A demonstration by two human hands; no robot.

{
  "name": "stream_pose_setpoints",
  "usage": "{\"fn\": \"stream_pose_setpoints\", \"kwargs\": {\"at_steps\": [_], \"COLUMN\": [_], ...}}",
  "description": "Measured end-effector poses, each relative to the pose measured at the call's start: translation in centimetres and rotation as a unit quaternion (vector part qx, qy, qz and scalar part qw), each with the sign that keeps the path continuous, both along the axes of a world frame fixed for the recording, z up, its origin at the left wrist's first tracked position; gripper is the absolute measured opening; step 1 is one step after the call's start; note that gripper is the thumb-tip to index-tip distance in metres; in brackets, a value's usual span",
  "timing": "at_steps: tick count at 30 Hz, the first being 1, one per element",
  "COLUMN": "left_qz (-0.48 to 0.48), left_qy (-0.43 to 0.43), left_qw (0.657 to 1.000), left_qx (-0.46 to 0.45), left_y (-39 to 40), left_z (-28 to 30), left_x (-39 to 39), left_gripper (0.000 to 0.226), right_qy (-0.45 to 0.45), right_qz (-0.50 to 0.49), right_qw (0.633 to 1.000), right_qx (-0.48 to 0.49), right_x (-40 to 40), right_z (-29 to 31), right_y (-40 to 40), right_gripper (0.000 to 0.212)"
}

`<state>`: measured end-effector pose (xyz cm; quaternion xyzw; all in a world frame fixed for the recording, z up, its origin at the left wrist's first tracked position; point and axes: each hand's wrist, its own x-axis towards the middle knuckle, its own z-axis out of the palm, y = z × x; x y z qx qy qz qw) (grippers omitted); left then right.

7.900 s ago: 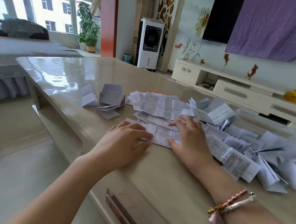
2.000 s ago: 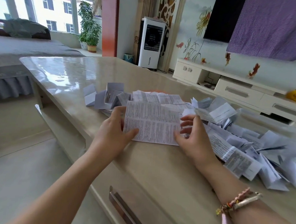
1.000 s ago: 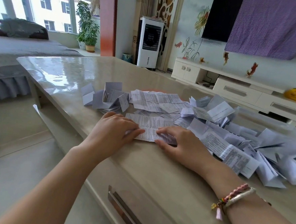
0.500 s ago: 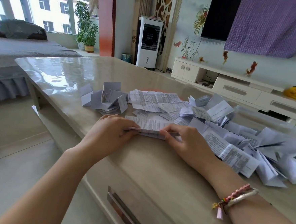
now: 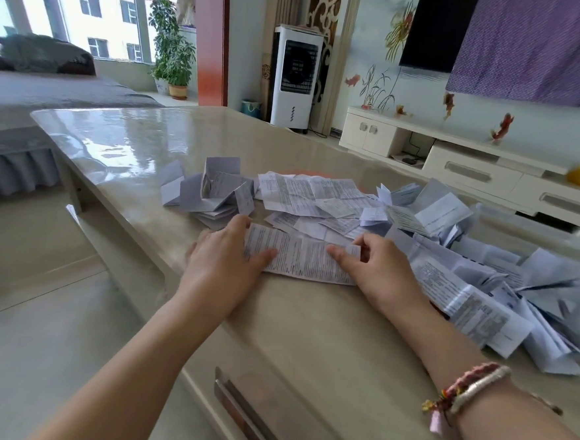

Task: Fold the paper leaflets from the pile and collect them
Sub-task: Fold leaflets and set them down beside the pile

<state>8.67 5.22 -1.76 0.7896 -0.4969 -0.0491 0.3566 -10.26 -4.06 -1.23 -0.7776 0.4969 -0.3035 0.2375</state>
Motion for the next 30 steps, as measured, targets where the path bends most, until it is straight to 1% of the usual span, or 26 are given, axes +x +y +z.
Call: {"fn": "stream_pose_setpoints", "kwargs": {"at_steps": [2,5,8,11,16,19,22,25,27,28,30], "left_qz": [0.030,0.036,0.038,0.041,0.038,0.032,0.025,0.020,0.016,0.014,0.010], "left_qy": [-0.040,-0.053,-0.067,-0.085,-0.089,-0.087,-0.105,-0.122,-0.129,-0.131,-0.136], "left_qw": [0.998,0.997,0.995,0.993,0.992,0.993,0.991,0.988,0.987,0.987,0.986], "left_qx": [0.030,0.047,0.061,0.072,0.079,0.078,0.082,0.090,0.094,0.093,0.093], "left_y": [0.0,0.2,0.5,0.7,1.0,1.1,1.1,1.2,1.2,1.3,1.5], "left_z": [0.0,0.1,0.3,0.2,-0.3,-0.4,-0.4,-0.4,-0.4,-0.4,-0.5], "left_x": [-0.6,-1.0,-1.3,-1.4,-1.3,-1.3,-1.3,-1.2,-1.2,-1.2,-1.0], "left_gripper": [0.055,0.055,0.054,0.052,0.051,0.047,0.040,0.037,0.037,0.037,0.037], "right_qy": [0.053,0.142,0.182,0.207,0.231,0.245,0.251,0.265,0.248,0.224,0.175], "right_qz": [-0.017,-0.030,-0.028,-0.025,-0.020,-0.022,-0.026,-0.033,-0.025,-0.004,0.069], "right_qw": [0.998,0.987,0.976,0.968,0.960,0.957,0.955,0.947,0.943,0.944,0.948], "right_qx": [-0.021,-0.065,-0.114,-0.138,-0.155,-0.155,-0.155,-0.178,-0.220,-0.240,-0.257], "right_x": [0.4,0.8,0.9,0.8,1.0,1.0,0.9,1.0,1.1,1.3,1.9], "right_z": [0.1,0.4,0.4,0.3,0.3,0.1,0.0,0.1,0.1,0.1,-0.1], "right_y": [0.2,0.7,1.0,1.1,1.0,0.9,0.8,0.9,1.1,1.3,1.6], "right_gripper": [0.036,0.038,0.042,0.049,0.056,0.060,0.060,0.055,0.048,0.043,0.034]}}
